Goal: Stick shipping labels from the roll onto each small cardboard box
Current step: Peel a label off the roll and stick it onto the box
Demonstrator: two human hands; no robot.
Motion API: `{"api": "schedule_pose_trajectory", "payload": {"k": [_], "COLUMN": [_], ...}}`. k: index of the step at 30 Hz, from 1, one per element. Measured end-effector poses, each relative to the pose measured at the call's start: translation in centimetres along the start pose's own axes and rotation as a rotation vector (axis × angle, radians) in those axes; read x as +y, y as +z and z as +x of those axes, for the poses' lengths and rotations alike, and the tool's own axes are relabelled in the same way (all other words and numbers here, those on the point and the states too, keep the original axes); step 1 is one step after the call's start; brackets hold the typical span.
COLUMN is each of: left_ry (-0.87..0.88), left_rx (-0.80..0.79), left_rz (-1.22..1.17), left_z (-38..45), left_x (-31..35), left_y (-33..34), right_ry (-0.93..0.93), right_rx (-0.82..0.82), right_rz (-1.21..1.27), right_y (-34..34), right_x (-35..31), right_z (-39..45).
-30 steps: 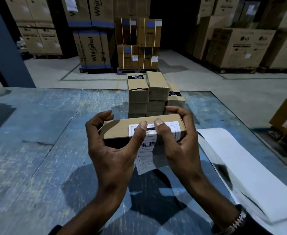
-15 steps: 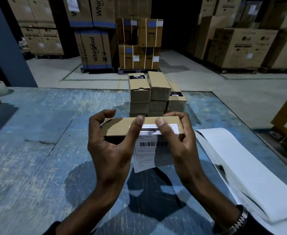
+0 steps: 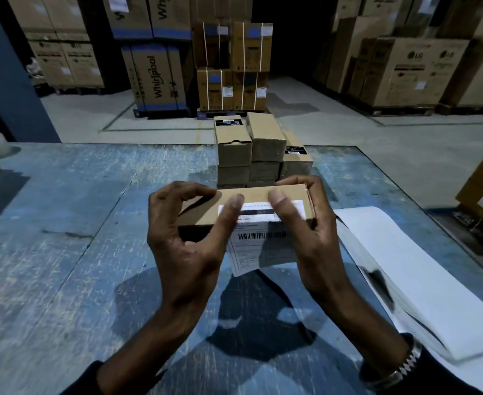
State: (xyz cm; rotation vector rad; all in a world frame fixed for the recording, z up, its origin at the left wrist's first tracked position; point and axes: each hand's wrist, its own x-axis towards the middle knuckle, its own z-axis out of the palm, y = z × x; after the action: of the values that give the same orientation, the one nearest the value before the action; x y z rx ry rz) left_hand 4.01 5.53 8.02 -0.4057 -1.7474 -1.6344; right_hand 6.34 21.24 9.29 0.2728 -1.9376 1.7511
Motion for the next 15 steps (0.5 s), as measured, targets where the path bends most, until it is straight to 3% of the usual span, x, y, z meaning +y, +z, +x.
{"api": "schedule_pose_trajectory", "payload": {"k": [9, 15], "left_ry": [-0.014, 0.026], "left_rx": [0.003, 0.016], "left_rz": [-0.028, -0.002], "left_z": [-0.25, -0.29], "left_x": [-0.14, 0.01], "left_y": [0.08, 0.33], "right_ry": [-0.053, 0.014], "right_rx": [0.039, 0.028], "right_rz": [-0.042, 0.009], "right_y": [-0.62, -0.88], "right_x": [0.54, 0.63], "right_z": [0.18, 0.45]}}
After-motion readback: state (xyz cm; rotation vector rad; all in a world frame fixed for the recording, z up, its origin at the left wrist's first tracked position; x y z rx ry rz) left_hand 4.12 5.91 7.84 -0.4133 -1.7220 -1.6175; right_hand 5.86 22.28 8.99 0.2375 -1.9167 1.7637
